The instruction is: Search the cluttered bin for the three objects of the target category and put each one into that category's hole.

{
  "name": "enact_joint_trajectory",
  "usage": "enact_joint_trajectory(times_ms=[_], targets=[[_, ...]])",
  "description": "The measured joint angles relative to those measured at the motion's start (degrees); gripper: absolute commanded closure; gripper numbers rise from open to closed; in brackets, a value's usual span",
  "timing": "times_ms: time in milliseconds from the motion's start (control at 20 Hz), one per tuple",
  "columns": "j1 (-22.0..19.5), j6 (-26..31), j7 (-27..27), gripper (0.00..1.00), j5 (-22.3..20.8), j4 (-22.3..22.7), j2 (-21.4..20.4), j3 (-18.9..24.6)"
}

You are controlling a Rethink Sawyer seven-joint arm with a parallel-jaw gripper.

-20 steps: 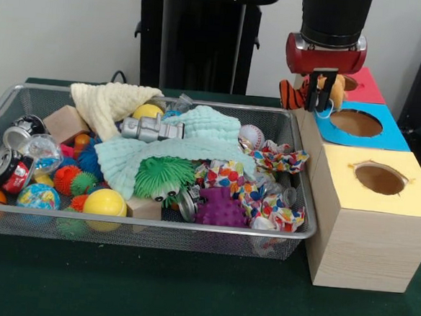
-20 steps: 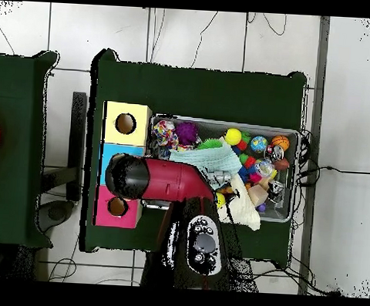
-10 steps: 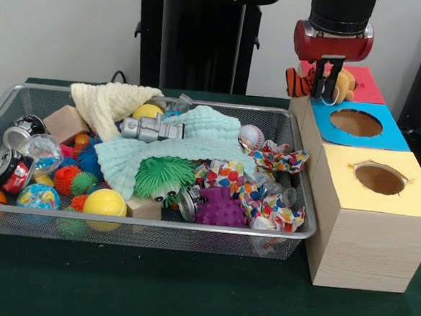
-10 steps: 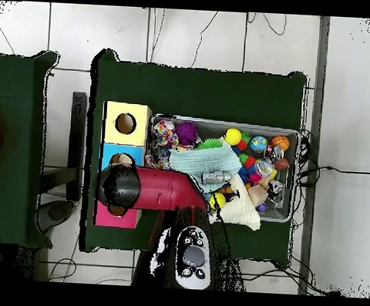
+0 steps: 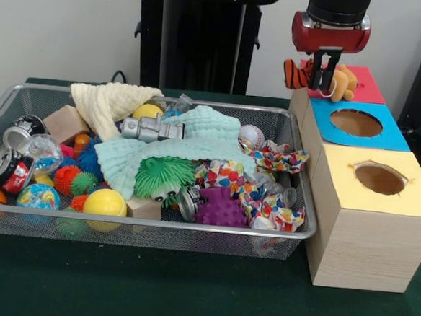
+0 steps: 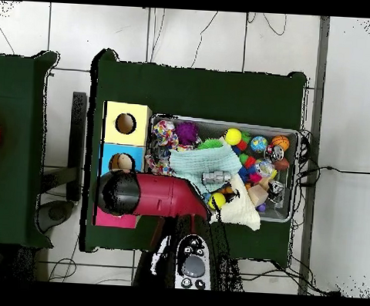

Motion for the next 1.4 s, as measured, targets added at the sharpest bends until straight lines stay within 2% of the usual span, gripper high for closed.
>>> enact_joint_trajectory(times_ms=[400, 1400], targets=[[0.0, 0.0, 0.0, 1.00, 0.0, 1.7, -0.6, -0.2], [1.1, 0.0, 0.0, 1.00, 1.0, 1.8, -0.4, -0.2]])
